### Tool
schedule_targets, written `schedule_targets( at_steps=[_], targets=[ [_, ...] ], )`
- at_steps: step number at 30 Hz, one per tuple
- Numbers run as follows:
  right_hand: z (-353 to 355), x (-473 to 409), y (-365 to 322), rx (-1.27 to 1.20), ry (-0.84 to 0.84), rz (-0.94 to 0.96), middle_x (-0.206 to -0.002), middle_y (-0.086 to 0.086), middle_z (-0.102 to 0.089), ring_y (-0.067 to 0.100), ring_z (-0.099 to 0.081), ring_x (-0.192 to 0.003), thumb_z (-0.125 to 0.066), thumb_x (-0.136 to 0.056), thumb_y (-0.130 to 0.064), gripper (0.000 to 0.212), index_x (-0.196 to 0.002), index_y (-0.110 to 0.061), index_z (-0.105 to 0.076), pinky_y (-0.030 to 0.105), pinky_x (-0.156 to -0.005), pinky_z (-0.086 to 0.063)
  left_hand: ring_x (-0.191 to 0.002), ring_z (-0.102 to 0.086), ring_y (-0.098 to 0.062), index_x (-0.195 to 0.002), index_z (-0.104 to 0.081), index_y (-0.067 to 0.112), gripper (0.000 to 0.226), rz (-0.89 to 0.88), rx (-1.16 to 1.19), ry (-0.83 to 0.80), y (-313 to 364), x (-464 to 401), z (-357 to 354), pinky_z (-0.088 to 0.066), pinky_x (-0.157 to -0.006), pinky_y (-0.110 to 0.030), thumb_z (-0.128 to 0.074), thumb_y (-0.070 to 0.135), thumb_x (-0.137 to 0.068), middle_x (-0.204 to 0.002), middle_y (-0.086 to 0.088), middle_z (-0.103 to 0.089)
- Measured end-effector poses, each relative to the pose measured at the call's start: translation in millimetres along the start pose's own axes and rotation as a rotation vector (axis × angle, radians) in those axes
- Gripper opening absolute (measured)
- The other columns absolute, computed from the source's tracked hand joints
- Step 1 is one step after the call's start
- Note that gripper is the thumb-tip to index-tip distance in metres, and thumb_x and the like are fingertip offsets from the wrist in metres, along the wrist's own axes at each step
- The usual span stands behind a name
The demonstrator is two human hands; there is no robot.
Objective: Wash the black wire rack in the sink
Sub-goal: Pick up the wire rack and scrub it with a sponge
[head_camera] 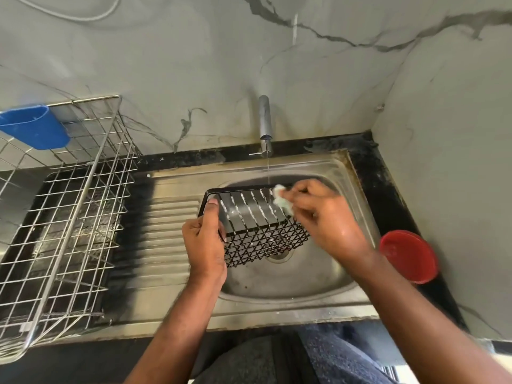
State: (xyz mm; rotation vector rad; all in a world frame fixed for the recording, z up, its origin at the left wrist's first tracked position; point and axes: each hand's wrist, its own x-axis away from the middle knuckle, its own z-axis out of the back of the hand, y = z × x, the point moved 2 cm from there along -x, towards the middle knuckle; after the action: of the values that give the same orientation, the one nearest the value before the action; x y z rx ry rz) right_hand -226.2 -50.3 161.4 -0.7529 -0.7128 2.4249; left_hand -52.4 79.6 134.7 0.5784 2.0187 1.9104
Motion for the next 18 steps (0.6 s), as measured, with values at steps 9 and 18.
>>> schedule_targets(
  at_steps=[9,18],
  targets=[
    [2,-10,19,0.069,-0.080,-0.120,-0.113,-0.002,-0.054,0.012,-0.054,-0.096,-0.058,-0.097,-0.014,0.037,-0.132,-0.020,-0.067,0.028,-0.090,-0.054,-0.035,-0.029,-0.010,-0.036,-0.044,0.020,0.067,-0.071,0.027,-0.082,7,4,-3,-0.030,-0.045,-0.018,-0.056,0.018,-0.102,-0.035,0.005,-0.035],
    [0,8,26,0.058,-0.019,-0.081,-0.110,0.000,-0.053,0.013,-0.054,-0.102,-0.065,-0.092,0.001,0.044,-0.130,-0.021,-0.070,0.016,-0.089,-0.045,-0.040,-0.029,-0.012,-0.048,-0.039,0.005,0.058,-0.022,0.063,0.042,2,1,0,-0.035,-0.050,-0.017,-0.057,0.021,-0.100,-0.037,0.005,-0.035]
  ],
)
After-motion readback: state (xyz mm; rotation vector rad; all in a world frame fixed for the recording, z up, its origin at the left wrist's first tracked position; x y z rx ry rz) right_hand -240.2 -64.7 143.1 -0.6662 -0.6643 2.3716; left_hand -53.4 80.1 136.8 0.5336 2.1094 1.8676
